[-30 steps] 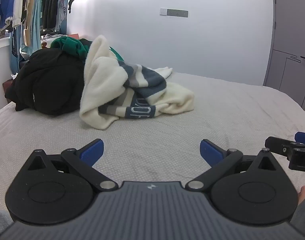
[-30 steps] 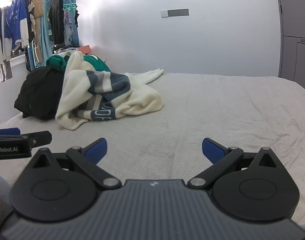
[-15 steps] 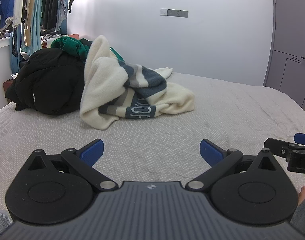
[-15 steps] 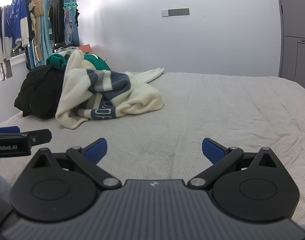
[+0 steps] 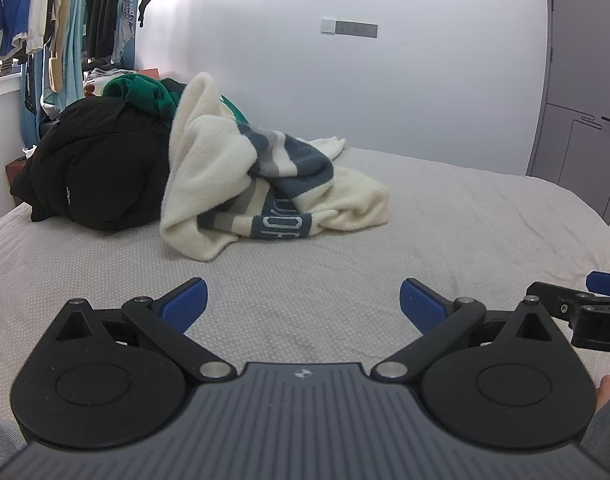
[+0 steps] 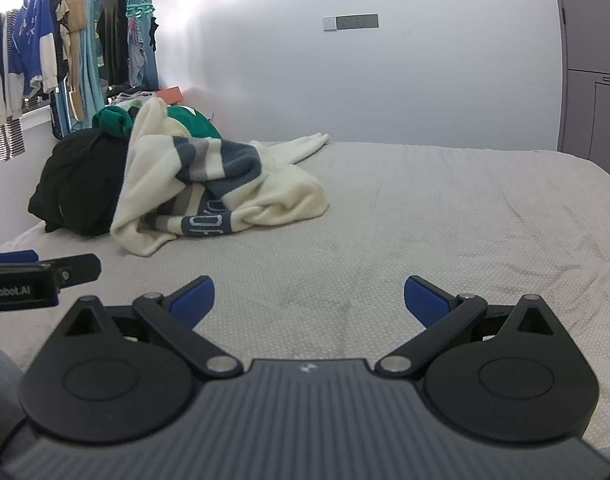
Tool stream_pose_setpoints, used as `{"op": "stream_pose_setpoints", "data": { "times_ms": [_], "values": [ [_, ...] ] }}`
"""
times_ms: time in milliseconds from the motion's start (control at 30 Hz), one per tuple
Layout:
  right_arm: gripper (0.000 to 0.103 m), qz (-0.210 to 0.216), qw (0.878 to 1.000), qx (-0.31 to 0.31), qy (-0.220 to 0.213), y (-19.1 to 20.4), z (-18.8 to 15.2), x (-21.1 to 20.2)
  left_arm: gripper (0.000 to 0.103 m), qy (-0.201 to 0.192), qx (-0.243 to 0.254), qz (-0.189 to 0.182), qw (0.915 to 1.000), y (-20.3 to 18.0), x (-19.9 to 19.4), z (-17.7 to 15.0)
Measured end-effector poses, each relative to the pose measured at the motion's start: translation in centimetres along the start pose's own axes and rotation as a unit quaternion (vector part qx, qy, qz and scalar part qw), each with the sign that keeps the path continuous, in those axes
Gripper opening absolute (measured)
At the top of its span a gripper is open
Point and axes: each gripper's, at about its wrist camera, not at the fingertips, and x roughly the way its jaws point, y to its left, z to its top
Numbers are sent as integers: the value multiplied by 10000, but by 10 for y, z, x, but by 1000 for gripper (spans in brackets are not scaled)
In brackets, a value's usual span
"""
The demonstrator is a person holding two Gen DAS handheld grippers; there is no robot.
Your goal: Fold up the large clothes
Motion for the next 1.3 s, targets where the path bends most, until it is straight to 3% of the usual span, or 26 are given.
{"op": "stream_pose_setpoints", "data": {
  "times_ms": [1300],
  "values": [
    [103,85,9999,15,77,2,-2,5,103,0,-26,-10,10000,-1,2,-2]
  ]
}}
